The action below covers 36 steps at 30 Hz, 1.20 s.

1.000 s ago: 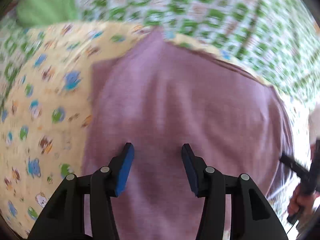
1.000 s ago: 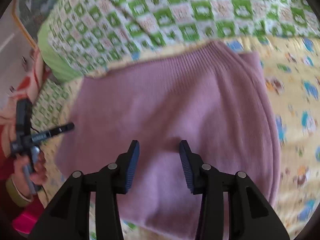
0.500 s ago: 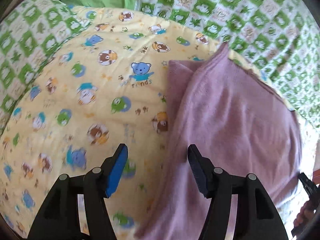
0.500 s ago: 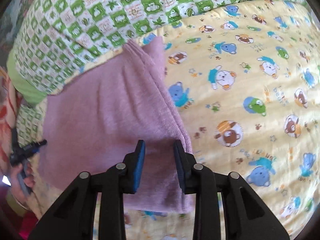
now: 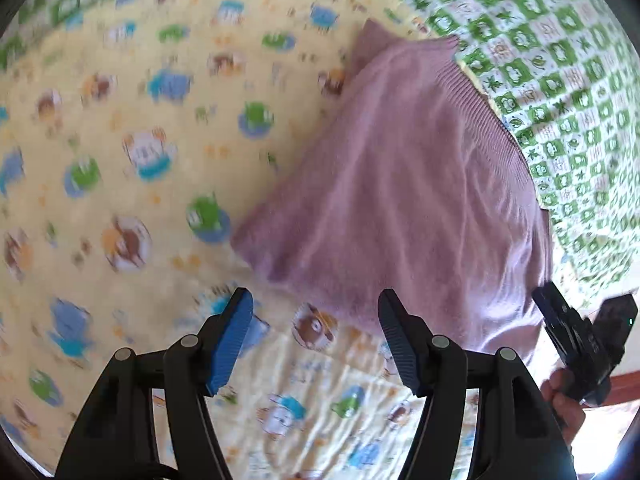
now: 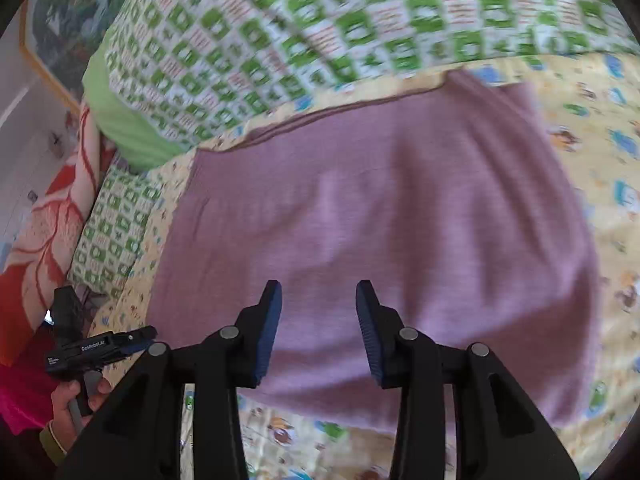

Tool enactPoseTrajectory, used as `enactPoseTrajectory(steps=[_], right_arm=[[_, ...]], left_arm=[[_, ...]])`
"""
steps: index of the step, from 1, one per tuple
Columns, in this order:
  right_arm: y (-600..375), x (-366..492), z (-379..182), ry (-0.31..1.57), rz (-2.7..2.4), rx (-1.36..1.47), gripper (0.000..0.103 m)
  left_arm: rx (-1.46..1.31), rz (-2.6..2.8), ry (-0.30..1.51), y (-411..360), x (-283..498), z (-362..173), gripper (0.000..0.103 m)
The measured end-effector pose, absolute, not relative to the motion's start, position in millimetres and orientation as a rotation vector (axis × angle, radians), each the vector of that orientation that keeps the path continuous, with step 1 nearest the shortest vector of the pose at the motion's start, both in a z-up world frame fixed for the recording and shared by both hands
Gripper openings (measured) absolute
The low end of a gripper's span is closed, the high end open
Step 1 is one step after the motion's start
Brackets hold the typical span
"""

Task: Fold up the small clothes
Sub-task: 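Release the hem and move both grippers over the folded sweater, then grasp the folded sweater edge with the left gripper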

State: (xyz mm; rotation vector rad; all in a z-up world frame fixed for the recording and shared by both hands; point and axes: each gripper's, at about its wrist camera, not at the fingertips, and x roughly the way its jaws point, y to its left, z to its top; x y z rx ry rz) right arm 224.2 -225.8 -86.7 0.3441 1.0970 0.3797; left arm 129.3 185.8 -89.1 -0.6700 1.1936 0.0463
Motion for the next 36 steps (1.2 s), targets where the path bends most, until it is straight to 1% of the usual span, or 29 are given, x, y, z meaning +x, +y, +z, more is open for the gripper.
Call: enactPoseTrajectory(steps=[4, 5, 7, 9, 12, 13, 14, 18, 20, 21, 22, 23, 25, 27, 29, 33, 36], right_arm=[[-181.6, 252.5, -95.6, 1.125, 0.479, 0.307, 0.041], [-169.1, 263.2, -99.0, 1.133, 0.510, 0.300, 0.042], [-156.3, 279.4, -106.0, 1.148, 0.536, 0.288, 0.049], [-148.9, 299.5, -116.0, 1.163, 0.512, 0.269, 0.050], [-155.6, 329.3, -123.2, 1.121, 0.402, 0.253, 0.050], [-159.7, 335.8, -122.1, 1.106, 0.366, 0.256, 0.050], [-166.9, 343.3, -118.8, 1.081, 0.317, 0.284, 0.050], [-184.0, 345.8, -99.5, 1.027, 0.298, 0.423, 0.050], [-186.6, 336.6, -90.6, 1.012, 0.305, 0.435, 0.050], [-187.7, 330.7, -87.6, 1.015, 0.313, 0.441, 0.051], [-188.9, 327.2, -86.3, 1.020, 0.318, 0.447, 0.051], [-191.1, 320.4, -84.9, 1.028, 0.328, 0.457, 0.051], [-195.1, 313.0, -84.0, 1.043, 0.339, 0.465, 0.051], [-196.6, 307.5, -83.7, 1.065, 0.359, 0.467, 0.051], [-198.0, 303.3, -82.9, 1.092, 0.389, 0.469, 0.051], [-196.3, 305.8, -79.0, 1.141, 0.416, 0.461, 0.051], [-187.4, 311.5, -79.0, 1.187, 0.466, 0.470, 0.053]], left_arm=[[-0.716, 0.071, 1.191, 184.4, 136.6, -97.5, 0.066], [-0.739, 0.072, 1.188, 185.4, 138.9, -99.7, 0.066], [-0.762, 0.079, 1.184, 186.5, 143.8, -103.2, 0.066], [-0.768, 0.091, 1.182, 189.6, 145.4, -105.5, 0.066], [-0.796, 0.103, 1.171, 193.0, 146.0, -108.6, 0.068], [-0.807, 0.108, 1.161, 194.4, 145.6, -109.1, 0.070], [-0.814, 0.111, 1.152, 195.1, 146.7, -109.3, 0.073], [-0.811, 0.148, 1.112, 195.3, 158.6, -109.8, 0.074], [-0.801, 0.160, 1.097, 195.5, 164.8, -108.0, 0.068], [-0.795, 0.162, 1.085, 195.8, 168.4, -105.8, 0.060], [-0.792, 0.147, 1.077, 196.9, 171.2, -104.4, 0.033], [-0.787, 0.125, 1.081, 195.9, 176.0, -102.1, 0.019], [-0.747, 0.115, 1.064, 190.2, 179.4, -90.8, 0.015], [-0.664, 0.083, 1.043, 175.3, 181.7, -72.3, 0.013], [-0.618, 0.017, 1.023, 155.1, 183.0, -55.3, 0.010], [-0.514, -0.138, 1.003, 97.4, 188.8, -29.5, 0.009], [-0.471, -0.201, 1.013, 66.4, 192.8, -28.1, 0.009]])
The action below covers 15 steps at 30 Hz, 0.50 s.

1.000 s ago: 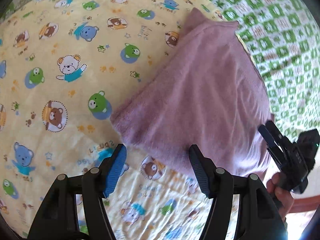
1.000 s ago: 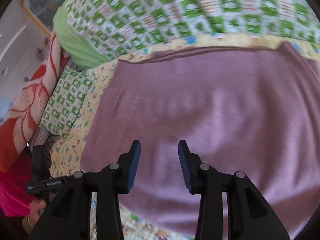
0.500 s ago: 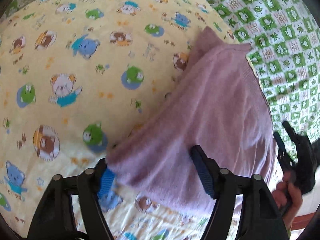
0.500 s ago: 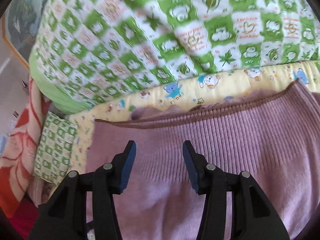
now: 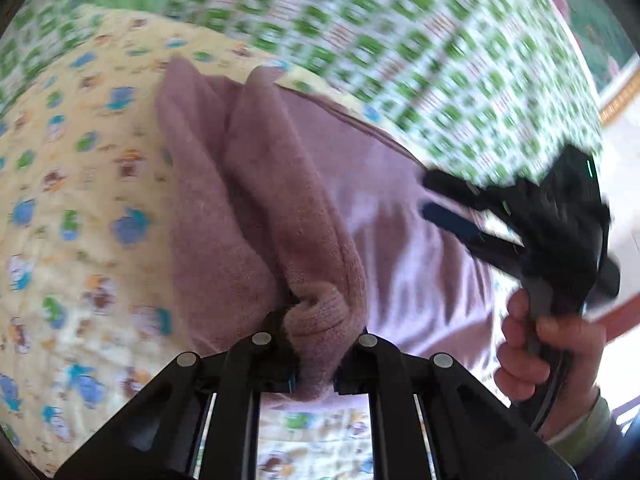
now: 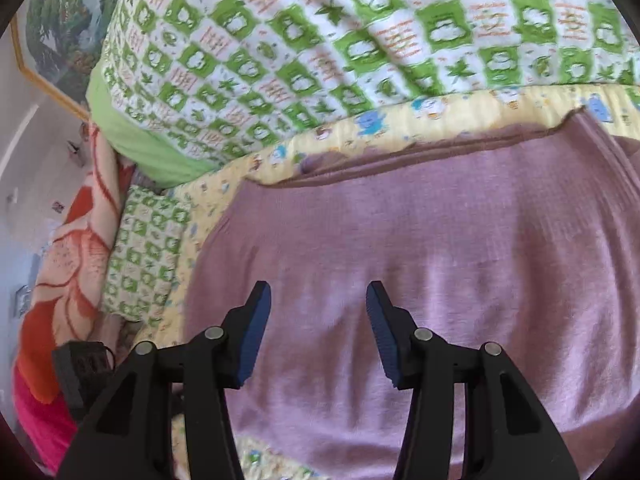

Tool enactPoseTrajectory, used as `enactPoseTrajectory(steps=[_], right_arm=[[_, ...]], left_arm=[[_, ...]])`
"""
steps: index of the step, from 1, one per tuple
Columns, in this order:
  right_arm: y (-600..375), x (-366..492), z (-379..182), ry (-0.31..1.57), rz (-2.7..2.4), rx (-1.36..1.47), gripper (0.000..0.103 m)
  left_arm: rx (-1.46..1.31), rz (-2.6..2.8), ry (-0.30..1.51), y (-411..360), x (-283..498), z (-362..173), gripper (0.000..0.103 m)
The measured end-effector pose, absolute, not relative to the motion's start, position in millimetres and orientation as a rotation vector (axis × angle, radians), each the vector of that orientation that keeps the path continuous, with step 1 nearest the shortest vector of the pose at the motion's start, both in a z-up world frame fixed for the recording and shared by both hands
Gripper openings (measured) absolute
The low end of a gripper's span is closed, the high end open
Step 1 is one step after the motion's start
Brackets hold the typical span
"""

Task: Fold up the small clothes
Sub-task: 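Grasp the folded sweater edge with the left gripper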

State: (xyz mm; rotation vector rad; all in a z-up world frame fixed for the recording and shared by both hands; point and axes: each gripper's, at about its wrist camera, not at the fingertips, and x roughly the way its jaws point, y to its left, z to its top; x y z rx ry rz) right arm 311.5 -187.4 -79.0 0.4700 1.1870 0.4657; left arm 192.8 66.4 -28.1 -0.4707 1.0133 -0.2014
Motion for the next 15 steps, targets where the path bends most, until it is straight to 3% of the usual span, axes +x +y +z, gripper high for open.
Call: enactPoseTrajectory(steps=[7, 12, 15], right_arm=[[-153.0, 330.2, -74.1, 1.224, 0.569, 0.405, 0.061], [-137.6, 338.4, -83.6, 1.245, 0.588, 0.400, 0.062], [-125.1, 339.1, -92.1, 1.268, 0.606, 0.391, 0.062]], left_arm=[[-0.463, -0.121, 1.031, 75.5, 187.0, -37.6, 0.010], [-0.503, 0.030, 0.996, 140.8, 166.5, -41.7, 0.010], [-0.630, 0.122, 1.056, 188.3, 158.0, -72.9, 0.013]])
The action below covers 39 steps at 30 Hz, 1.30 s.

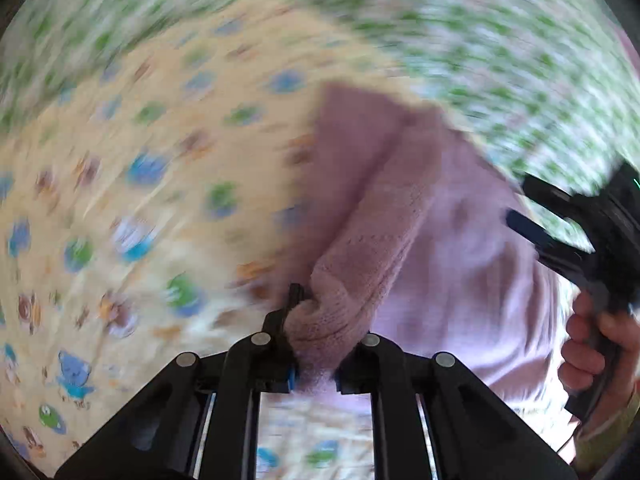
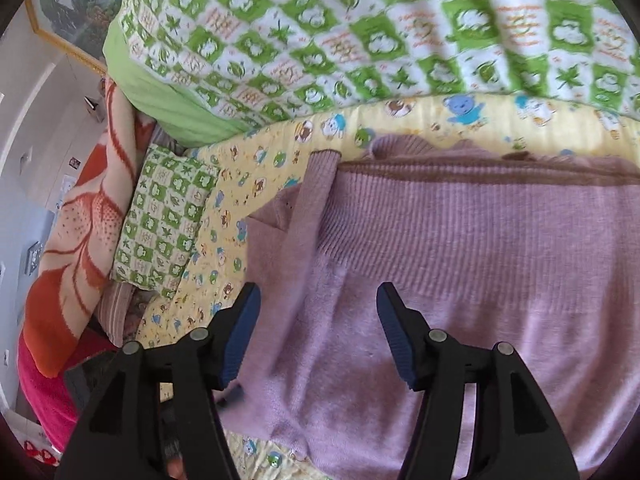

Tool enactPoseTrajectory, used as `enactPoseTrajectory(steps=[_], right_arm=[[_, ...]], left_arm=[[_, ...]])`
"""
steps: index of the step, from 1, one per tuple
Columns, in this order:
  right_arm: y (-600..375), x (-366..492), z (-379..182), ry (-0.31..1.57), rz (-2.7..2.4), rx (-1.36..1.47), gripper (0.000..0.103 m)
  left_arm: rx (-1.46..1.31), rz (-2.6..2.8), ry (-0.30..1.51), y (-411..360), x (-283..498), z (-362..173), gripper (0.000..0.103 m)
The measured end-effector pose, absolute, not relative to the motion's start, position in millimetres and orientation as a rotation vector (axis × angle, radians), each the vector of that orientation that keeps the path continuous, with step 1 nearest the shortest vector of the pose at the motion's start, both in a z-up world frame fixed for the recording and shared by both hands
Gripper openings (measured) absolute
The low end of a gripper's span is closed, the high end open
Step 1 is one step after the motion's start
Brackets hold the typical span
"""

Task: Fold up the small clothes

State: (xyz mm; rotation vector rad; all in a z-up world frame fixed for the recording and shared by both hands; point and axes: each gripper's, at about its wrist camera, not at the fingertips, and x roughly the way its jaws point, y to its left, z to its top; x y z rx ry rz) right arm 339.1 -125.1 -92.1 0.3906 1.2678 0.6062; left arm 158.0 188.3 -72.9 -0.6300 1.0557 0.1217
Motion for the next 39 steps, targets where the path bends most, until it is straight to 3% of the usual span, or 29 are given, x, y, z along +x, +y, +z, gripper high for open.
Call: enactPoseTrajectory(steps=[3, 7, 13, 16, 21, 22, 24, 25, 39], right_arm=[[-104.8, 341.9, -102.3, 1.300, 0.633, 0.384, 0.062], [-66.8, 353.6, -116.9, 1.323, 0.684, 0.368, 0.062], [-13.8, 392.9, -110.1, 1.210, 0.683, 0.406, 0.062], [-7.3, 398.5, -99.1, 1.188, 0.721, 0.469, 0.065], [-9.6, 380.1, -96.7, 1.232, 0.718, 0.377, 0.065], [-14.5, 376.9, -96.9, 1.237, 0.711, 0.383, 0.065], [-26.3, 370.6, -96.4, 1.242, 0.683, 0.397, 0.065], [-34.0, 368.0, -96.6, 1.249, 0.669, 0.408, 0.065], [-21.4, 395.3, -98.2, 1.501, 0.679, 0.220, 0.069]], left_arm=[[-0.829, 0.109, 1.069, 215.7, 146.8, -99.7, 0.021], [-0.845, 0.097, 1.069, 211.7, 138.1, -101.6, 0.029], [-0.855, 0.118, 1.092, 203.1, 138.1, -103.8, 0.058], [-0.910, 0.123, 1.086, 204.4, 134.6, -113.6, 0.059], [-0.854, 0.125, 1.085, 189.2, 158.8, -109.8, 0.073], [-0.825, 0.122, 1.084, 184.5, 162.5, -109.0, 0.072], [-0.772, 0.096, 1.077, 174.0, 168.7, -107.1, 0.042], [-0.789, 0.048, 1.077, 169.7, 174.9, -109.1, 0.019], [-0.359, -0.094, 0.969, 53.4, 188.4, -39.5, 0.015]])
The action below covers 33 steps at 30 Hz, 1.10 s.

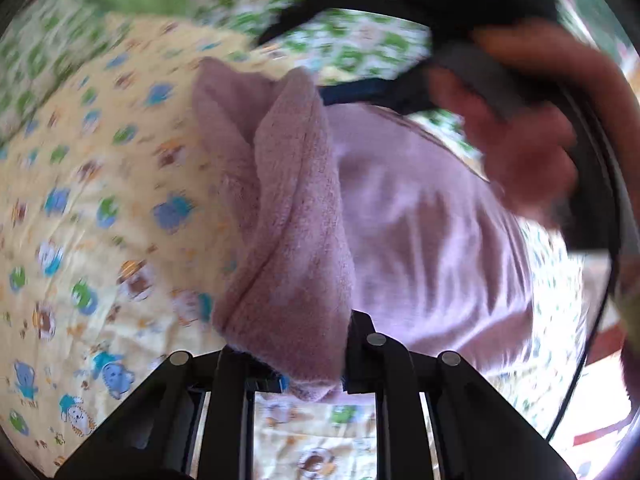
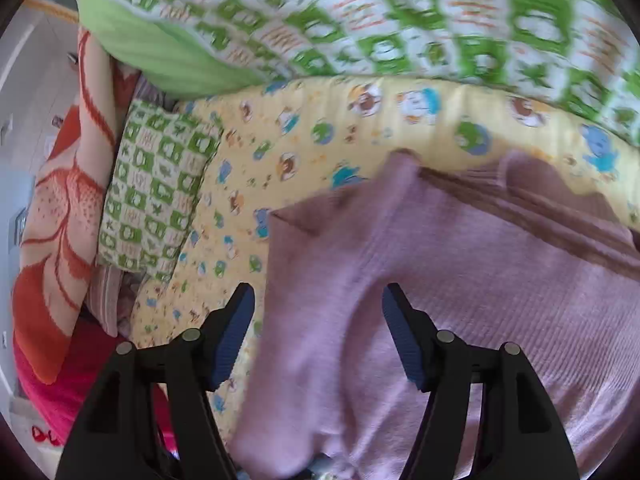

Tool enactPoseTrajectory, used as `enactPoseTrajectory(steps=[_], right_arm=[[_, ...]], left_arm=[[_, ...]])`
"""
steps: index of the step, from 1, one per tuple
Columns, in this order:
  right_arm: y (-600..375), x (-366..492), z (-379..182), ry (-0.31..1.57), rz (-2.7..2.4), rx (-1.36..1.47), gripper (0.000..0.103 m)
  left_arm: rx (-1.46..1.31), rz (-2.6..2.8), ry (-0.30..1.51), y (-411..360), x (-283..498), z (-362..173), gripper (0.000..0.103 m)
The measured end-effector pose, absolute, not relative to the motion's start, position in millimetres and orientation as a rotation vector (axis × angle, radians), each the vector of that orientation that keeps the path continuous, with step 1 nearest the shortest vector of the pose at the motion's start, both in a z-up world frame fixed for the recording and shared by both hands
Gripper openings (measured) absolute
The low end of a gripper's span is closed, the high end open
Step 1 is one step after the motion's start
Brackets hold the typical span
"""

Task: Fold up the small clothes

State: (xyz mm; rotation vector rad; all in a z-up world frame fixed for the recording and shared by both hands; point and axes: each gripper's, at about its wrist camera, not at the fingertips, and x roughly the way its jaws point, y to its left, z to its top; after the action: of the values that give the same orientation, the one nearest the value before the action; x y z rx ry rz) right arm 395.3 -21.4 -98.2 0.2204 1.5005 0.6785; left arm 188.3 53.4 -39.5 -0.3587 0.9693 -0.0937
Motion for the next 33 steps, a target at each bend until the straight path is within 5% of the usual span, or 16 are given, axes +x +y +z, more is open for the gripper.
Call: enactPoseTrajectory(steps=[4, 12, 14, 15, 26, 33], right_arm=[[-11.5, 393.0, -95.8, 1.559, 0.714, 0.095, 0.077], [-36.6, 395.3, -90.3, 1.573, 0.719, 0.032, 0.075], [-48.1, 397.1, -96.4, 1.574, 0.699, 0.033, 0.046], [-52.6, 399.1, -97.5, 1.573, 0.701, 0.052, 0.015], [-208.0, 377.6, 4.4, 1.212, 0.604, 0.205, 0.013], [-341.7, 351.7, -61.4, 1.289, 0.313, 0.266, 0.013]], left_arm=[[-0.238, -0.154, 0.946, 16.8, 180.5, -31.9, 0.015], [-0.153, -0.192, 0.971, -23.8, 193.8, -41.4, 0.015], [-0.135, -0.195, 0.979, -27.2, 196.1, -41.2, 0.015], [-0.135, -0.199, 0.982, -29.8, 198.7, -39.7, 0.015], [-0.114, -0.526, 0.887, -120.4, 207.6, 21.8, 0.016], [0.000, -0.614, 1.044, -205.4, 219.5, -45.4, 0.015]])
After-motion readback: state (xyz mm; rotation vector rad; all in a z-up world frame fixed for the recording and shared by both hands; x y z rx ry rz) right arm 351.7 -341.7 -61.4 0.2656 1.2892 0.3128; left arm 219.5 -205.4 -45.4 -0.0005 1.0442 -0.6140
